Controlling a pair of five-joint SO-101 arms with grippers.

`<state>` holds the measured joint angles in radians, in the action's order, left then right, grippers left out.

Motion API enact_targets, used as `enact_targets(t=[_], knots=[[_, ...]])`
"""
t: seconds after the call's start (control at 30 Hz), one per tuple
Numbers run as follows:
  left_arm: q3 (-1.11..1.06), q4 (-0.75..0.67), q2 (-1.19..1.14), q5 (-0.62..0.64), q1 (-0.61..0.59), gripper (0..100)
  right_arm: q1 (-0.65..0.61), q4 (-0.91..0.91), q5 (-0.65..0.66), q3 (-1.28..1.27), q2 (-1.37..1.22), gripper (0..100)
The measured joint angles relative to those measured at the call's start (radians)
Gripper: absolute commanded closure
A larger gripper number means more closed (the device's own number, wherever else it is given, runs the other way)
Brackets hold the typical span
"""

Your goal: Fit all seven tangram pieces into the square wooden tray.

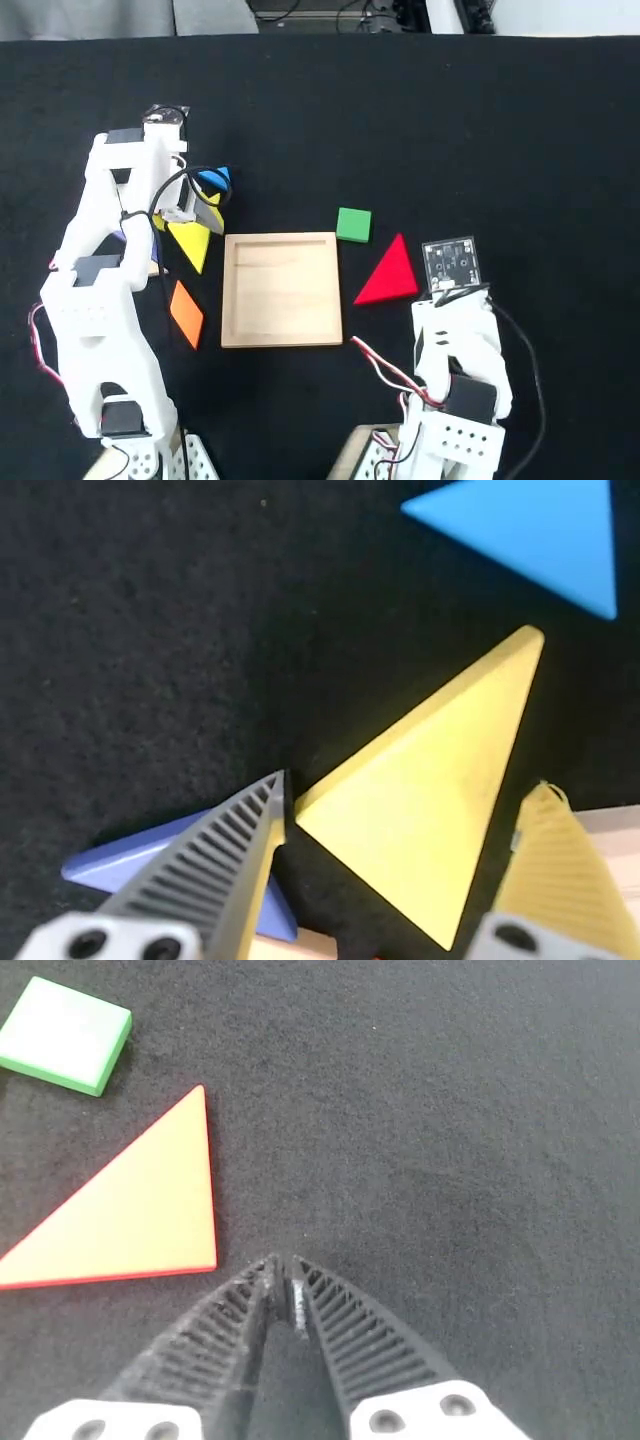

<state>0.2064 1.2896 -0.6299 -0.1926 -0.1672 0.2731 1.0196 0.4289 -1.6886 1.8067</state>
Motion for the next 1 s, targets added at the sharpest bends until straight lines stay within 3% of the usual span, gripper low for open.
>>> enact_targets(t=[0.17,0.57,0.77,1.0], knots=[[0.0,0.0,0.0,0.0,0.0,75,0.0,0.0,0.0,0.0,0.0,98.6],[0.008,0.017,0.0,-0.025,0.0,75,0.0,0.0,0.0,0.0,0.0,98.6],[0.15,0.196,0.043,-0.048,-0.002,75,0.0,0.0,0.0,0.0,0.0,98.6],[0.279,0.431,0.14,-0.292,0.032,75,0.0,0.0,0.0,0.0,0.0,98.6]])
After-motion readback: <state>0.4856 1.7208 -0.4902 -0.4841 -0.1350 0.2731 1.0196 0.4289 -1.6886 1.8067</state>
